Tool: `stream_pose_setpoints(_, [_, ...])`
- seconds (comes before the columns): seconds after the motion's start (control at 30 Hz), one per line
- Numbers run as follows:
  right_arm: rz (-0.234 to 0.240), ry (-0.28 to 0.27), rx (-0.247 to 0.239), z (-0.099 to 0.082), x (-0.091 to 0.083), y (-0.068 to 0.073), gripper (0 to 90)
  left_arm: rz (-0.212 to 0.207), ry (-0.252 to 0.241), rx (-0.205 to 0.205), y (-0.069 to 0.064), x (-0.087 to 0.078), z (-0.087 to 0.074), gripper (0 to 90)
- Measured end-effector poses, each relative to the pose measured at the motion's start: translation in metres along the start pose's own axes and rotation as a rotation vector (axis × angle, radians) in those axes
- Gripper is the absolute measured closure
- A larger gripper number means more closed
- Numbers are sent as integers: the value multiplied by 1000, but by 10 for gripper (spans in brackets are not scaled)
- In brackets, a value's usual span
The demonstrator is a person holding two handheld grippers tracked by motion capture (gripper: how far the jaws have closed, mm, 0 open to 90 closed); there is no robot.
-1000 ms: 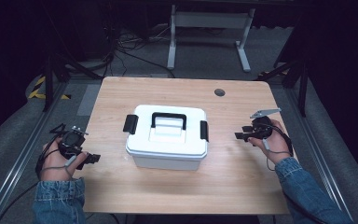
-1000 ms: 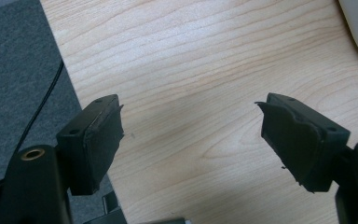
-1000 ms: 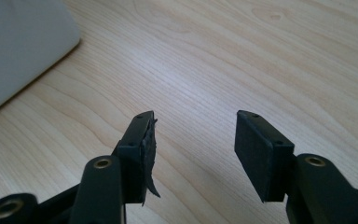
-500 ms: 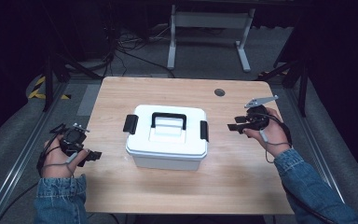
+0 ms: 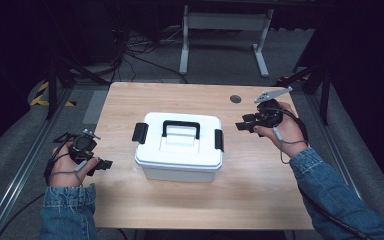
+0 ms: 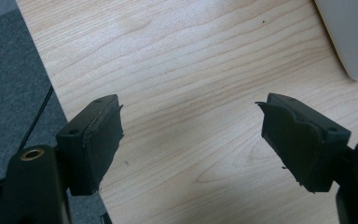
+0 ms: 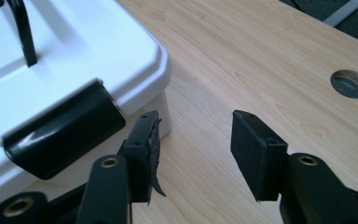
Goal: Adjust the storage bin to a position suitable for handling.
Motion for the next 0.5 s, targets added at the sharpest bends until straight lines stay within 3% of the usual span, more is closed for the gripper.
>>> stream_pose_setpoints(0.27, [35,-18,-11,26,-9,15,572,-9,10,4,-2,4,4,209])
stream_pose_setpoints(0.5, [74,-23,-53,46,-6,37,568,-16,7,10,-3,5,9,209])
Point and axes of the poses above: each handheld gripper's, and its own axes: x roughly forward along the jaws, z roughly out of its top, y roughly to its left, the point moved 6 cm from there along x, roughly forward along the jaws, and after that the axes turned 5 degrees about -z, right-handed, at the moved point
